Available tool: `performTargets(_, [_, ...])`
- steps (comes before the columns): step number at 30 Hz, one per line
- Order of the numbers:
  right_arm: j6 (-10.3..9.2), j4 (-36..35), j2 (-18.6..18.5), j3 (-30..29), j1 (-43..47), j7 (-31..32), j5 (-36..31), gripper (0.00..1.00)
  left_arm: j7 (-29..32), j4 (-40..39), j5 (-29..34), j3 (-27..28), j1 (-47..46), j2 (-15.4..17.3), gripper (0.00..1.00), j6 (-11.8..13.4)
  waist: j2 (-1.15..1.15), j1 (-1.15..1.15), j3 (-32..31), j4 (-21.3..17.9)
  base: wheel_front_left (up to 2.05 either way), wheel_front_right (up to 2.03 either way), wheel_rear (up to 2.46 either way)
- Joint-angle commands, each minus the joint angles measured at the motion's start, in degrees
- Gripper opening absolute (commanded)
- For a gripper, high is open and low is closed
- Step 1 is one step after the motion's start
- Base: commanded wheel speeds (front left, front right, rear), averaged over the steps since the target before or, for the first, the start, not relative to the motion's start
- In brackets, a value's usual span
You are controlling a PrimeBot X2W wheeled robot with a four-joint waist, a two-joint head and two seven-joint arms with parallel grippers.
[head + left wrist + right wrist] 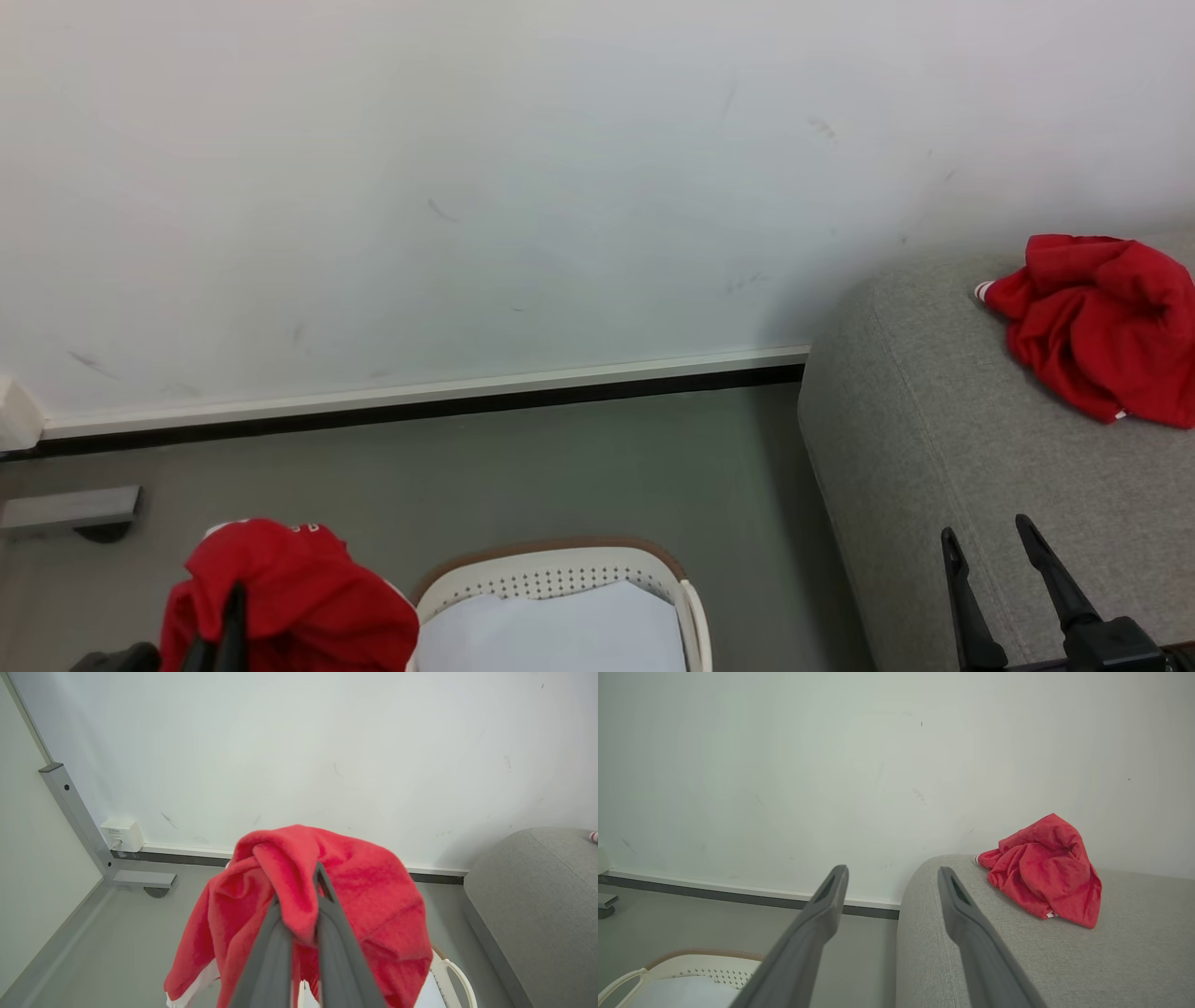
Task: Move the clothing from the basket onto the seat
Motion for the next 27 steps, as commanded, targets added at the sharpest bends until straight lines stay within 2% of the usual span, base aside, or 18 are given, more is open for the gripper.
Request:
performTargets(1, [-0.15, 0.1, -0.1, 0.1, 0.2, 0.1, 0.2, 1.00, 0.1, -0.4, -0.9, 0.2, 0.5, 0.5, 0.00, 0.1, 0.00, 0.00, 0.0, -0.1, 0.00, 0.00, 0.00])
performTargets(8, [-0.15, -0.8, -0.1, 1.6, -0.6, 0.1, 0.3, 1.00, 1.1, -3.2, -0.4, -0.2, -0.2, 1.3, 0.00, 0.2, 0.00, 0.00, 0.0, -0.5, 0.00, 0.00, 0.00])
performTargets(12, [-0.15, -2.1, -0.1, 5.5, -1.9, 0.1, 0.5, 1.00, 2.6, -6.7, 0.4, -1.5, -1.6, 1.7, 0.00, -0.4, 0.00, 0.00, 0.1, -0.8, 0.00, 0.00, 0.00])
performTargets(20, [-0.15, -3.8, -2.2, 20.3, -7.0, 0.1, 4.3, 1.00, 7.4, -14.4, 2.1, -7.3, -6.7, 1.3, 0.00, -2.6, 0.00, 0.00, -0.1, -0.9, 0.00, 0.00, 0.00])
performTargets(27, [-0.15, -2.8, -2.3, 31.4, -12.6, 0.4, 7.5, 1.00, 10.3, -13.5, 4.4, -14.2, -13.2, -1.2, 0.00, -5.4, 0.00, 0.00, 0.0, -1.0, 0.00, 0.00, 0.00])
